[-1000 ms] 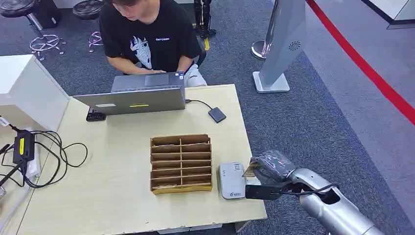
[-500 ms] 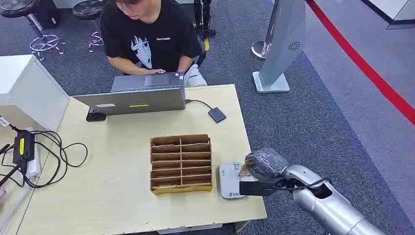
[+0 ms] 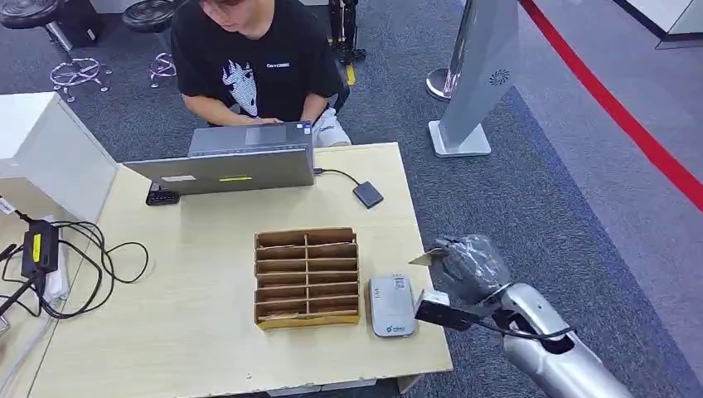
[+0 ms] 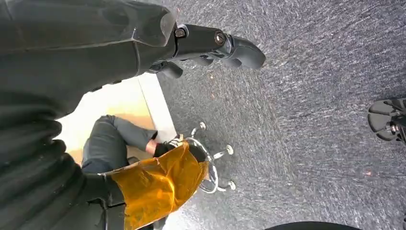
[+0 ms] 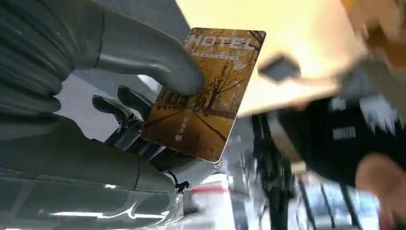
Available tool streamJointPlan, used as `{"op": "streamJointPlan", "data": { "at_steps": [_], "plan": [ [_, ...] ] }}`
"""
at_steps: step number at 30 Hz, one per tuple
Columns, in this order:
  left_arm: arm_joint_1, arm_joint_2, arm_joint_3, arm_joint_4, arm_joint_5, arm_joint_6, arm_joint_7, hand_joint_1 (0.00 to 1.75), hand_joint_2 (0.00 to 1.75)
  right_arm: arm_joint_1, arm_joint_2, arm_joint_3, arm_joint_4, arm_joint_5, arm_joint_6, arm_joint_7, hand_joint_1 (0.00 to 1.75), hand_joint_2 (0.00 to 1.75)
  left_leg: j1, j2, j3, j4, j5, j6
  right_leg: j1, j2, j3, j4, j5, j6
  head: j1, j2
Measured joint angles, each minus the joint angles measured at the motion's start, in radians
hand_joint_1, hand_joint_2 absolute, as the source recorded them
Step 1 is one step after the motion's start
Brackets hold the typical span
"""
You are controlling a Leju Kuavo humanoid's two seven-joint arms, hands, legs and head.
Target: Pass the card to the sensor for recognition and then transmit it.
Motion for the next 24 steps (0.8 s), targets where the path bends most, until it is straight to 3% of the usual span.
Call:
{"op": "streamJointPlan", "data": {
  "at_steps": [2,4,6,8,11,16,20,24],
  "plan": [
    [0.000,0.000,0.000,0.000,-0.010,-0.001,0.000,0.00,1.75,0.000,0.014,-0.036,-0.050,0.022,-0.020,0.000,1.75,1.75,0.000,0.001,-0.001,0.000,0.000,0.000,0.000,0.001,0.000,0.000,0.000,0.000,0.000,0.000],
    [-0.002,0.000,0.000,0.000,-0.020,-0.005,0.000,0.00,1.75,-0.039,0.029,-0.048,-0.074,0.017,0.007,0.008,1.75,1.75,0.000,0.004,0.002,0.000,0.000,0.000,0.000,0.003,-0.001,0.000,0.001,0.000,0.000,0.000],
    [-0.003,0.000,0.000,0.000,-0.035,-0.009,0.000,0.00,1.75,-0.102,0.048,-0.047,-0.079,-0.001,0.064,0.010,1.75,1.75,0.000,0.004,0.000,-0.001,0.001,0.000,0.000,0.003,0.001,0.001,0.001,0.000,0.000,0.000],
    [-0.006,0.000,-0.003,0.000,-0.059,-0.022,0.000,0.00,1.75,-0.243,0.091,-0.014,-0.044,-0.034,0.165,0.020,1.75,1.75,0.000,0.009,0.000,-0.001,0.003,-0.002,0.000,0.010,-0.004,0.003,0.005,-0.002,0.000,0.000],
    [-0.019,0.001,-0.024,0.000,-0.097,-0.034,0.000,0.00,1.75,-0.499,0.209,0.059,0.095,-0.043,0.256,0.099,1.75,1.75,0.000,0.011,0.000,-0.001,0.007,-0.002,0.000,0.013,-0.007,0.006,0.008,-0.002,0.000,0.000],
    [-0.037,0.001,-0.072,0.000,-0.125,-0.047,0.003,0.00,1.75,-0.861,0.451,0.175,0.422,-0.014,0.337,0.231,1.75,1.75,0.002,0.008,-0.001,-0.001,0.011,-0.005,0.001,0.010,-0.011,0.009,0.009,-0.003,0.000,0.000],
    [-0.047,0.000,-0.109,0.000,-0.127,-0.068,0.018,0.00,1.75,-1.000,0.579,0.221,0.625,-0.005,0.382,0.302,1.75,1.75,0.003,0.005,-0.003,-0.001,0.012,-0.006,0.002,0.007,-0.011,0.008,0.009,-0.003,0.000,0.000],
    [-0.067,-0.002,-0.151,0.000,-0.127,-0.081,0.034,0.00,1.75,-1.076,0.659,0.251,0.799,0.021,0.398,0.363,1.75,1.75,0.003,0.004,-0.004,0.000,0.012,-0.006,0.001,0.005,-0.010,0.006,0.009,-0.003,0.001,0.000]
  ]
}}
